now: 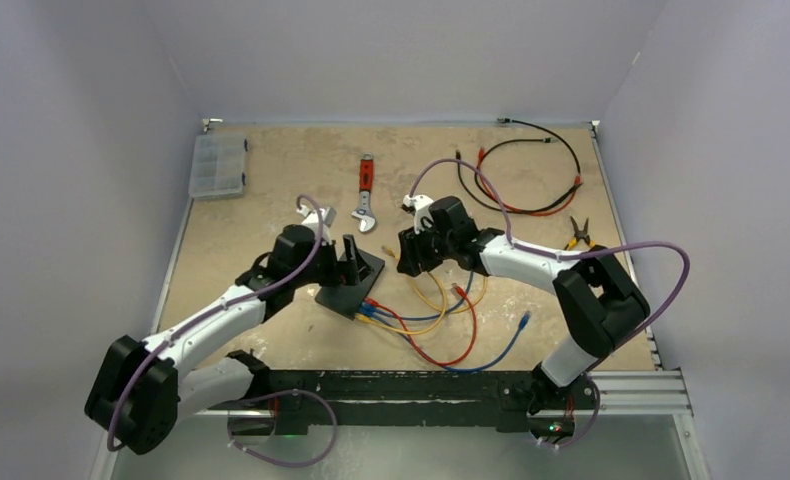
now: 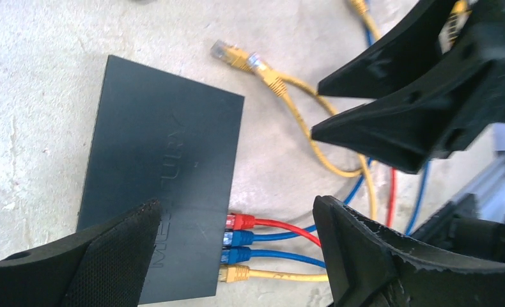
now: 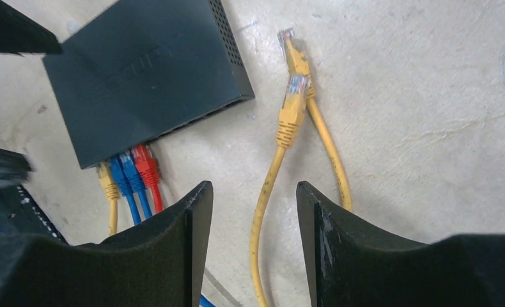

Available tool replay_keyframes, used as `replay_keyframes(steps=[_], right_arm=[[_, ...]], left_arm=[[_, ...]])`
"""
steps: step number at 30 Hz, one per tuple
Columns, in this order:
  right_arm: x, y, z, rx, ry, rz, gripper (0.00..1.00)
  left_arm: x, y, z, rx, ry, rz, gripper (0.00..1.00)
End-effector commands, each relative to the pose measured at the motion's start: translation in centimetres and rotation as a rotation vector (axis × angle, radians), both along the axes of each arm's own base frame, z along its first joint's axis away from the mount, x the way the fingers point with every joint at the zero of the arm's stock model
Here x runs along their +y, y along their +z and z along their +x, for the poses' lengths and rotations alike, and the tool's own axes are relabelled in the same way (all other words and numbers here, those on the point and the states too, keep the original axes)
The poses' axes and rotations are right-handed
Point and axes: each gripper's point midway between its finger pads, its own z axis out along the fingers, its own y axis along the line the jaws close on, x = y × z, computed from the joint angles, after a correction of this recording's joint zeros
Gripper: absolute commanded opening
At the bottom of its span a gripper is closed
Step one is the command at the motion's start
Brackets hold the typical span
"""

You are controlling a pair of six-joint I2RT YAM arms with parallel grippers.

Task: Pull the plug from the switch port
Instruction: Place the connector at the center of the board, then pick up the connector from the center of the board.

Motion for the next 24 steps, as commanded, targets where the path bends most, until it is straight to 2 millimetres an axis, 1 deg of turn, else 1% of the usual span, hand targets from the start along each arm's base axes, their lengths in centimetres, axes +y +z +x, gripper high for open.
replay_keyframes(steps=[1,4,7,12,15,17,18,21,22,24], right_arm=[[-1.0,0.1,0.0,-0.044,-0.049,-0.081,0.53],[-0.7,-0.5,-0.5,-0.039,-0.041,-0.094,0.52],[-0.2,-1.2,-0.8,-0.026,-0.027,-0.101,0.48],[0.5,-2.2,-0.8,-0.018,-0.022,-0.115,0.41],[0.5,-2.9,-0.6,-0.014,-0.028,-0.135,0.38],[0.7,-3.2,-0.6,-0.012,-0.025,-0.139,0.30],[0.8,-3.3,-0.6,-0.010,-0.023,-0.141,0.22],[1.1,-2.8,-0.5,-0.017,-0.019,-0.131,0.04],[1.2,-2.6,-0.5,-0.020,-0.018,-0.127,0.00],[1.5,-1.8,-0.5,-0.029,-0.009,-0.110,0.00]], left_arm=[[-0.8,4.1,0.2,-0.071,-0.049,-0.247,0.90],[-0.2,5.1,0.2,-0.087,-0.052,-0.320,0.90],[0.2,5.9,0.2,-0.103,-0.052,-0.371,0.90],[0.8,6.4,0.3,-0.122,-0.042,-0.380,0.90],[1.0,6.7,0.4,-0.132,-0.041,-0.381,0.90],[1.1,6.9,0.4,-0.137,-0.042,-0.377,0.91],[1.1,6.9,0.5,-0.138,-0.043,-0.373,0.91],[1.3,6.8,0.5,-0.140,-0.037,-0.360,0.91],[1.4,6.8,0.6,-0.141,-0.034,-0.356,0.91],[1.5,6.7,0.6,-0.142,-0.026,-0.346,0.91]])
